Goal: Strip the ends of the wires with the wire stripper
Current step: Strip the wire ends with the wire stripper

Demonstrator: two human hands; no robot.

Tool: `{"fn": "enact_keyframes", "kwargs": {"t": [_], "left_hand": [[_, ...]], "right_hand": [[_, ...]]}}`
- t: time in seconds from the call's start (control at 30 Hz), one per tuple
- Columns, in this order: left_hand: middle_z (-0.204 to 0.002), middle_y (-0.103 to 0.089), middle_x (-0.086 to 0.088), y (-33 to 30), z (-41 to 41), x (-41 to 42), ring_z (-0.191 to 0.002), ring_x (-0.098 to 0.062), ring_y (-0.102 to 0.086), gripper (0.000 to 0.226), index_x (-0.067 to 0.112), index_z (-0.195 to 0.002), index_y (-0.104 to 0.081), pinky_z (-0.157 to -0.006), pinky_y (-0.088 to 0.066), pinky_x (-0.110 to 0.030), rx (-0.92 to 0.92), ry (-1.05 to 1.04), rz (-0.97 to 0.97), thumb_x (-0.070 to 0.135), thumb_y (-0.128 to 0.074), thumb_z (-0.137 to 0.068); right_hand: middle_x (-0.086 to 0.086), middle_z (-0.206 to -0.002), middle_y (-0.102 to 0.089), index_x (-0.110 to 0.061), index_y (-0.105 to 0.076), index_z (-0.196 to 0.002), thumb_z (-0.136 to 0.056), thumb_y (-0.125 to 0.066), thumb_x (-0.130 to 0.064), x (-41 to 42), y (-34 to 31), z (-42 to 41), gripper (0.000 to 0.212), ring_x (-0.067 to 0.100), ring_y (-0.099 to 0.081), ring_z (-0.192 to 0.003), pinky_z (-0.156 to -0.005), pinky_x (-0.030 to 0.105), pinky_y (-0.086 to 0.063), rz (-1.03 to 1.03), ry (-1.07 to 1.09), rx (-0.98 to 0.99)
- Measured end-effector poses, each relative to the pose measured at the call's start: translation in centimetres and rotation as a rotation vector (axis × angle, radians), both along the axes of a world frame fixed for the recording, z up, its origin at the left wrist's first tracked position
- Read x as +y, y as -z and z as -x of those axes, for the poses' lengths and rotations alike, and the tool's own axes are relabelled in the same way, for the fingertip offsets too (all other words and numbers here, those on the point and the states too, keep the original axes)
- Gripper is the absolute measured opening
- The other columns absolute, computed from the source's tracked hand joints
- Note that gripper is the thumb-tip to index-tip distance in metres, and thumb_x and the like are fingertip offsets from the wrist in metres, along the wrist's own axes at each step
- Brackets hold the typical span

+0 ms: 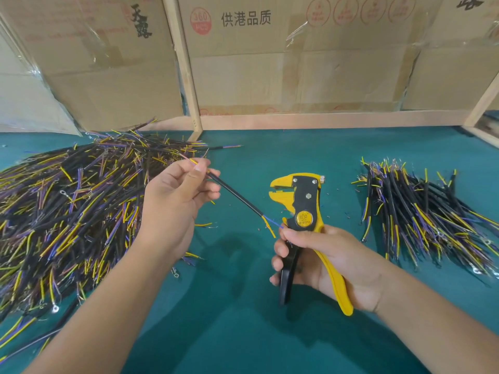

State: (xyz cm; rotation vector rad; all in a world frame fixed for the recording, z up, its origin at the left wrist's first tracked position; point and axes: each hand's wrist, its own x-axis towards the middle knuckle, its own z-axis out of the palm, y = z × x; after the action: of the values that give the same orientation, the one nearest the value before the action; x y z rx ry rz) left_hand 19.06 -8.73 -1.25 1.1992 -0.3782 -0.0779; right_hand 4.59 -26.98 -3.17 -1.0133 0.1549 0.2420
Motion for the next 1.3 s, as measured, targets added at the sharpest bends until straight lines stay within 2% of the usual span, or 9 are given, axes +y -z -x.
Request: {"fn": "enact_keyframes", "kwargs": {"t": [0.3, 0.5, 0.67, 0.73, 0.83, 0.93, 1.07, 1.2, 1.3], "left_hand": [[-0.080, -0.070, -0.010, -0.2, 0.2, 0.0, -0.060, -0.018, -0.057, 0.009, 0.012, -0.084, -0.062, -0.057, -0.051, -0.026, -0.179, -0.051, -0.055, 0.019, -0.067, -0.088], [-0.072, -0.069, -0.004, -0.2, 0.2, 0.0, -0.057, -0.017, -0.060, 0.016, 0.008, -0.091, -0.061, -0.056, -0.053, -0.027, -0.201, -0.088, -0.076, 0.018, -0.070, -0.084], [-0.084, -0.068, -0.006, -0.2, 0.2, -0.1, -0.069, -0.018, -0.065, 0.020, 0.009, -0.102, -0.057, -0.065, -0.057, -0.034, -0.196, -0.154, -0.179, 0.016, -0.070, -0.089], [-0.109, -0.062, -0.003, -0.3, 0.3, 0.3, -0.093, -0.018, -0.064, 0.021, 0.015, -0.110, -0.054, -0.082, -0.056, -0.043, -0.356, -0.388, -0.392, 0.017, -0.067, -0.095], [-0.128, -0.055, -0.002, -1.1, 1.4, 0.6, -0.118, -0.026, -0.053, 0.023, 0.012, -0.114, -0.060, -0.103, -0.039, -0.041, -0.977, -0.636, -0.754, 0.026, -0.060, -0.096], [-0.121, -0.065, 0.004, -0.9, 3.3, -0.6, -0.114, -0.020, -0.057, 0.030, 0.016, -0.107, -0.067, -0.101, -0.033, -0.034, -1.220, -0.332, -0.917, 0.040, -0.051, -0.099], [-0.093, -0.067, 0.011, 0.2, 4.0, -1.1, -0.090, -0.011, -0.063, 0.031, 0.020, -0.102, -0.066, -0.083, -0.049, -0.038, -0.804, 0.323, -0.982, 0.045, -0.047, -0.102], [-0.080, -0.064, 0.002, 0.5, 3.5, -0.9, -0.072, -0.021, -0.058, 0.020, 0.024, -0.095, -0.066, -0.071, -0.048, -0.043, -0.634, 0.439, -0.812, 0.041, -0.057, -0.099], [-0.080, -0.060, 0.011, 0.6, 3.7, -1.2, -0.065, -0.014, -0.049, 0.019, 0.032, -0.103, -0.061, -0.062, -0.045, -0.025, -0.605, 0.445, -0.712, 0.045, -0.066, -0.089]], "right_hand": [[0.016, -0.080, -0.056, -0.009, -0.062, -0.084, -0.091, -0.072, -0.014, -0.7, 0.8, -0.8, 0.013, 0.032, -0.060, -0.070, -0.076, 0.052, -0.055, -0.008, 0.061, 0.106], [0.014, -0.074, -0.059, -0.011, -0.071, -0.073, -0.077, -0.082, -0.024, -0.8, 1.6, -1.6, 0.018, 0.032, -0.062, -0.065, -0.071, 0.052, -0.056, -0.027, 0.133, 0.165], [0.017, -0.075, -0.058, -0.009, -0.068, -0.076, -0.088, -0.069, -0.015, -0.7, 1.4, -1.3, 0.014, 0.032, -0.062, -0.065, -0.073, 0.052, -0.057, -0.047, 0.164, 0.153], [0.016, -0.075, -0.057, -0.008, -0.064, -0.081, -0.092, -0.065, -0.013, -0.6, 0.9, -1.1, 0.013, 0.032, -0.061, -0.066, -0.073, 0.052, -0.058, -0.044, 0.172, 0.140], [0.017, -0.076, -0.055, -0.008, -0.059, -0.085, -0.095, -0.061, -0.012, -0.4, 0.3, -0.8, 0.012, 0.031, -0.060, -0.067, -0.074, 0.051, -0.057, -0.006, 0.172, 0.090], [0.017, -0.077, -0.056, -0.007, -0.060, -0.087, -0.095, -0.062, -0.013, -0.4, 0.1, -0.6, 0.010, 0.031, -0.060, -0.068, -0.077, 0.052, -0.057, 0.053, 0.140, 0.036], [0.017, -0.078, -0.058, -0.006, -0.063, -0.090, -0.091, -0.069, -0.014, -0.6, 0.2, -0.5, 0.010, 0.032, -0.061, -0.071, -0.077, 0.052, -0.057, 0.107, 0.110, 0.010], [0.016, -0.077, -0.059, -0.009, -0.065, -0.087, -0.086, -0.070, -0.017, -1.1, 0.0, -0.6, 0.009, 0.032, -0.062, -0.071, -0.077, 0.051, -0.056, 0.118, 0.110, -0.013], [0.017, -0.077, -0.058, -0.008, -0.063, -0.091, -0.090, -0.071, -0.017, -1.3, -0.1, -0.6, 0.012, 0.031, -0.062, -0.070, -0.076, 0.052, -0.056, 0.106, 0.136, -0.029]]}}
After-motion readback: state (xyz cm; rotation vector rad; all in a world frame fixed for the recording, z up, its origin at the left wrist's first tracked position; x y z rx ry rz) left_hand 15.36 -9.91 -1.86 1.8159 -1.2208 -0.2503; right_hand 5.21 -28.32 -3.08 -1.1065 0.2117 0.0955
